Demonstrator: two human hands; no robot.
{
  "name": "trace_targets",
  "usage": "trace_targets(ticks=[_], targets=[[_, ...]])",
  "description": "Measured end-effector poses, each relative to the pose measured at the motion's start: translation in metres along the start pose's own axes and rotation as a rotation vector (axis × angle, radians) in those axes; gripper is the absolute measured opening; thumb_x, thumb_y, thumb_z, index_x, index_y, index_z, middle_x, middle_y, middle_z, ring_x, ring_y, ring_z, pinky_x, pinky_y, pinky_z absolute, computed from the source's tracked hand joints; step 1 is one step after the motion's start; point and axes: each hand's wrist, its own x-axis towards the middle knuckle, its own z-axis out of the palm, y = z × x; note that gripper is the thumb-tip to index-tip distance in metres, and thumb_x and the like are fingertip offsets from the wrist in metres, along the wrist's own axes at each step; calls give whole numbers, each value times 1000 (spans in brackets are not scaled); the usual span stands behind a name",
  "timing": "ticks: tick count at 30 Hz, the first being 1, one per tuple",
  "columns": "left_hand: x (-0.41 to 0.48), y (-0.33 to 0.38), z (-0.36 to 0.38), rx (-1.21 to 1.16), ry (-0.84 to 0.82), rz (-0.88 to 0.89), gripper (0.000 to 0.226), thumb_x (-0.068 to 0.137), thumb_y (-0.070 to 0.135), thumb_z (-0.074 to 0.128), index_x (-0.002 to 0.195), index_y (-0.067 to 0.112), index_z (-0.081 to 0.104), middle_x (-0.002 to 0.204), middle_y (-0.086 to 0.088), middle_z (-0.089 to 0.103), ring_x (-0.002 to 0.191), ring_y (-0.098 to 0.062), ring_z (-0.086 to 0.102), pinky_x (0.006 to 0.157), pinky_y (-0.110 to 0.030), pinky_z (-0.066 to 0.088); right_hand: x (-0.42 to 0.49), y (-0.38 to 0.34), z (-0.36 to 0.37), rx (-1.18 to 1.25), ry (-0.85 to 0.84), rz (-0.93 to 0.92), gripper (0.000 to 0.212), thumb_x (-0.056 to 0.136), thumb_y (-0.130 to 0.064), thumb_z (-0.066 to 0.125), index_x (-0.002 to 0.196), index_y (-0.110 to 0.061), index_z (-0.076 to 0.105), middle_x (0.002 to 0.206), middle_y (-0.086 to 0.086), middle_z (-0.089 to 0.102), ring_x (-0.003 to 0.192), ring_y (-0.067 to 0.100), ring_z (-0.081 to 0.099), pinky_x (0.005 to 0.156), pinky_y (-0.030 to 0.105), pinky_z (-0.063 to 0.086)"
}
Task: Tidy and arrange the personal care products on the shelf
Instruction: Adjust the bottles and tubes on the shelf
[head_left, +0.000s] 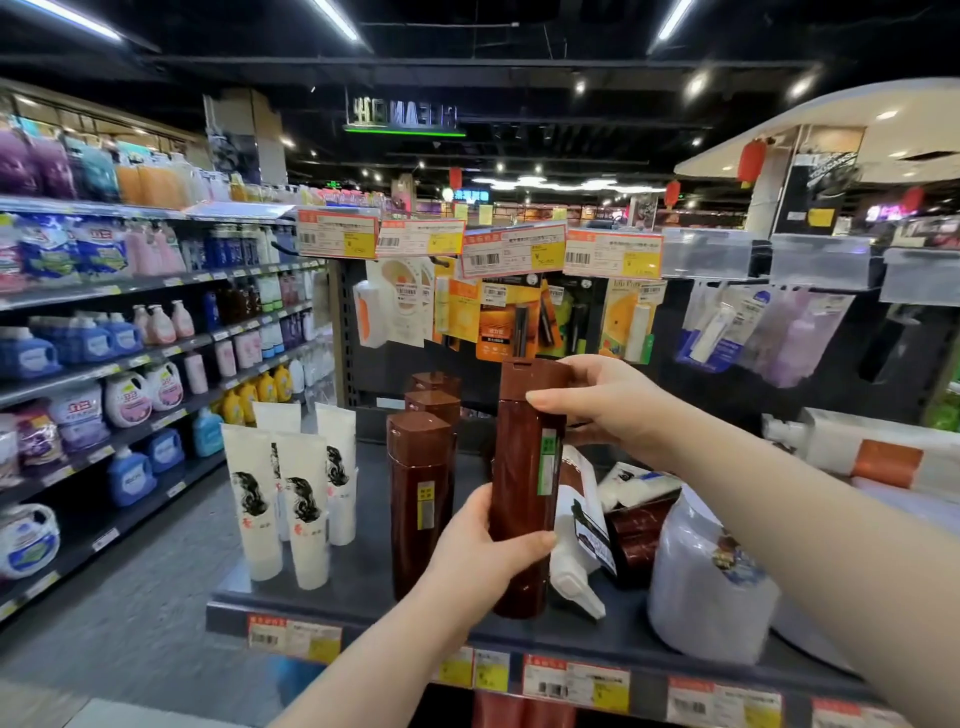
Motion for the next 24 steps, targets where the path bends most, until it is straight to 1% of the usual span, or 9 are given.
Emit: trace_targets(ticks=[4, 6, 8, 10, 11, 13, 15, 20, 24], targets=[[-9, 5, -11, 269, 236, 186, 61, 74, 31, 72, 124, 44, 40, 113, 26, 49, 104, 6, 48, 92, -24, 45, 13, 5, 11, -134, 136, 2, 46, 72, -23, 77, 111, -22, 52, 100, -2, 63, 87, 13, 65, 63, 25, 55], [-16, 5, -21, 312, 380, 313, 50, 75, 26, 71, 113, 46, 44, 109, 21, 51, 99, 7, 50, 85, -25, 47, 19, 9, 18, -221, 167, -34, 51, 71, -23, 78, 114, -24, 49, 100, -5, 60, 84, 10, 63, 56, 21, 54], [-18, 2, -33, 339, 492, 389, 46, 75, 21, 71, 108, 41, 47, 102, 16, 51, 94, 7, 49, 79, -20, 44, 26, 15, 24, -260, 170, -61, 53, 72, -21, 78, 117, -22, 51, 99, -5, 59, 84, 11, 63, 57, 21, 55], [-14, -1, -45, 378, 556, 389, 50, 75, 19, 72, 113, 35, 44, 107, 14, 48, 99, 4, 47, 85, -17, 38, 33, 21, 31, -276, 165, -53, 53, 73, -20, 77, 120, -19, 52, 100, -2, 61, 85, 13, 63, 62, 24, 55], [-11, -4, -51, 401, 574, 365, 54, 74, 20, 73, 117, 33, 42, 112, 14, 46, 105, 2, 45, 91, -19, 37, 37, 24, 34, -285, 163, -41, 54, 73, -20, 77, 120, -18, 52, 102, -1, 61, 86, 14, 63, 63, 24, 55], [-4, -11, -61, 456, 570, 289, 67, 73, 26, 74, 129, 27, 37, 124, 12, 39, 119, -7, 37, 103, -29, 32, 45, 30, 39, -311, 164, -18, 54, 72, -21, 77, 120, -18, 52, 104, 0, 61, 88, 13, 63, 65, 23, 54], [4, -18, -67, 494, 524, 217, 80, 70, 32, 77, 136, 24, 32, 129, 9, 36, 125, -10, 33, 108, -33, 30, 52, 37, 44, -329, 168, 3, 55, 72, -21, 78, 120, -18, 53, 106, 0, 60, 90, 13, 62, 68, 23, 53], [24, -36, -69, 398, 433, 140, 86, 66, 26, 80, 135, 27, 31, 119, 13, 41, 112, -6, 43, 96, -25, 34, 65, 46, 51, -326, 171, 20, 56, 72, -22, 79, 122, -18, 53, 107, -1, 61, 90, 12, 61, 65, 19, 49], [33, -49, -73, 379, 408, 116, 81, 72, 20, 75, 136, 31, 27, 122, 14, 44, 114, -7, 45, 99, -29, 37, 69, 45, 50, -340, 131, 34, 58, 72, -21, 78, 124, -20, 51, 111, 2, 59, 97, 17, 60, 70, 24, 51]])
